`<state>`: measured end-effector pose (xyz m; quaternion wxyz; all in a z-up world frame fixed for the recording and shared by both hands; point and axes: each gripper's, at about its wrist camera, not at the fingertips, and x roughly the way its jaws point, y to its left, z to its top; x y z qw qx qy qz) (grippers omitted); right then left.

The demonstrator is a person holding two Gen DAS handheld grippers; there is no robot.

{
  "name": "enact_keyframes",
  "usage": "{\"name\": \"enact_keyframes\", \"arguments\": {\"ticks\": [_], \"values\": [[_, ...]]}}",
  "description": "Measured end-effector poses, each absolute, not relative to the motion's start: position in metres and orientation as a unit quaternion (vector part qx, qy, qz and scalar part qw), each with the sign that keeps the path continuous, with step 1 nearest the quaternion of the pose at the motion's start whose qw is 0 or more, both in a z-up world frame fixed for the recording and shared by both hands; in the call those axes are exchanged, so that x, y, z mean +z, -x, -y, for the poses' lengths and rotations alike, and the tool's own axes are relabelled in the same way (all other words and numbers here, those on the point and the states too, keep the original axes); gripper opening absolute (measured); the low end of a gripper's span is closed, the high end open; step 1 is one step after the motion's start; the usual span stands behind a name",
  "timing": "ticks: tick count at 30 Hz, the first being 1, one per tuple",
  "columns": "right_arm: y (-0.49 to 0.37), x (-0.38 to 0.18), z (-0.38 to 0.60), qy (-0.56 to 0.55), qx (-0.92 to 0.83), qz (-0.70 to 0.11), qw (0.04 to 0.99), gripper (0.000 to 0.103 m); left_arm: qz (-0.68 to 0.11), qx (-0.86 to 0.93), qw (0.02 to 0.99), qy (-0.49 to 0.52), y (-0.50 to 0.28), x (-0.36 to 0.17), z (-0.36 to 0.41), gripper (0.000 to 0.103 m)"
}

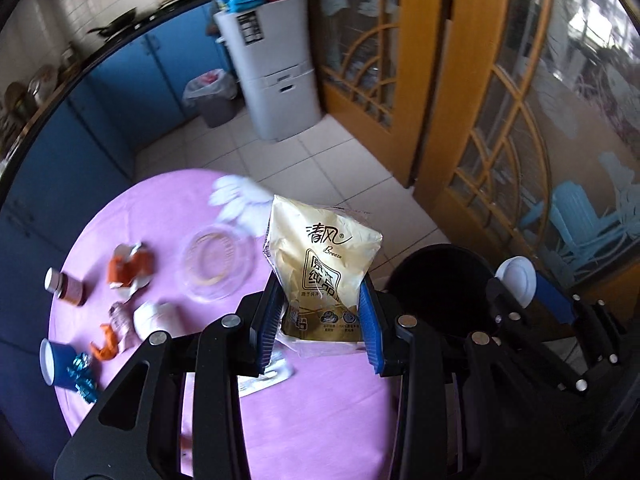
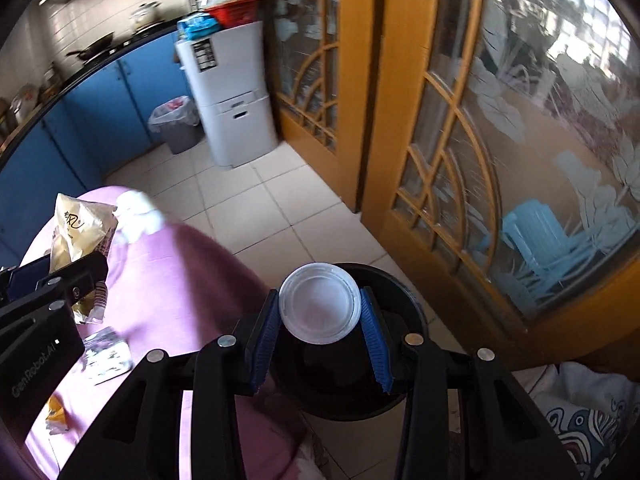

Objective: Collect trash
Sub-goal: 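Carry the tissue packet and white lid over the black trash bin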

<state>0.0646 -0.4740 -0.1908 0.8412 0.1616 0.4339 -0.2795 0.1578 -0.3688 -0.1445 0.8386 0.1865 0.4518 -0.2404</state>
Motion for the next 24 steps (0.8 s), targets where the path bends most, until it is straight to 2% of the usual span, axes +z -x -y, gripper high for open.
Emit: {"name": "enact_keyframes", "arguments": {"ticks": [24], "values": [[-0.057, -0.233, 0.53, -0.208, -0.287, -0.454, 0.818, 0.039, -0.467, -0.257, 0.813, -0.234, -0.148, -0.185, 0.451, 0.037]]}}
